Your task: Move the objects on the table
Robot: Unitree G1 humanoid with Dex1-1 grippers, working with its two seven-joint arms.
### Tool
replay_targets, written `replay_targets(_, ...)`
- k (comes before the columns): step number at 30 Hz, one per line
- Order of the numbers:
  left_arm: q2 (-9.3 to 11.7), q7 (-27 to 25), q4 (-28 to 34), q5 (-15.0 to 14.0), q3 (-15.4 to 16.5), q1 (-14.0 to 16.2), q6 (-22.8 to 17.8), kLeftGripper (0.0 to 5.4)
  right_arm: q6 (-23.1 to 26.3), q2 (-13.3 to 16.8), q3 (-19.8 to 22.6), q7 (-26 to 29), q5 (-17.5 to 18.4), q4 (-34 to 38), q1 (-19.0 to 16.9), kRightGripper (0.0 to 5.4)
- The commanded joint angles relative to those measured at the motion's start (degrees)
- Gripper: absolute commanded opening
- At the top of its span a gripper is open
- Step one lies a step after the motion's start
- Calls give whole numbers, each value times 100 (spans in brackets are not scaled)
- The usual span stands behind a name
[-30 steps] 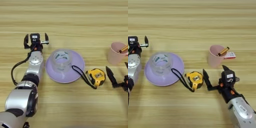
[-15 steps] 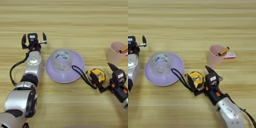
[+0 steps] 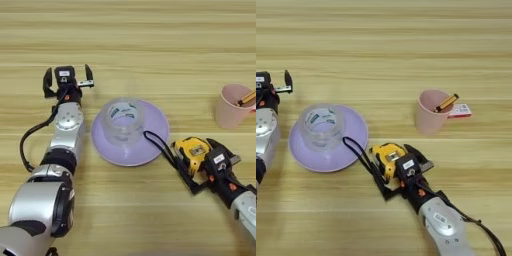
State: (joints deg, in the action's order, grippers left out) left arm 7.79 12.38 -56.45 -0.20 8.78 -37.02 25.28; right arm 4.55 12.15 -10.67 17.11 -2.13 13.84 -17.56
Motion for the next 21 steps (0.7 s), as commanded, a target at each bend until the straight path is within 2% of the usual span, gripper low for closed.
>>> replay_targets(1, -24, 59, 62, 18, 11, 43, -90, 540, 113, -95, -88, -75, -63, -211, 168, 523)
replay_targets(12, -56, 111, 53, 38, -13, 34, -91, 540, 317, -83, 74, -250, -82, -351, 187, 416)
replay_targets(21, -77, 134, 33, 58, -36, 21, -90, 540, 631, 158, 853, -379, 55, 210, -84, 414)
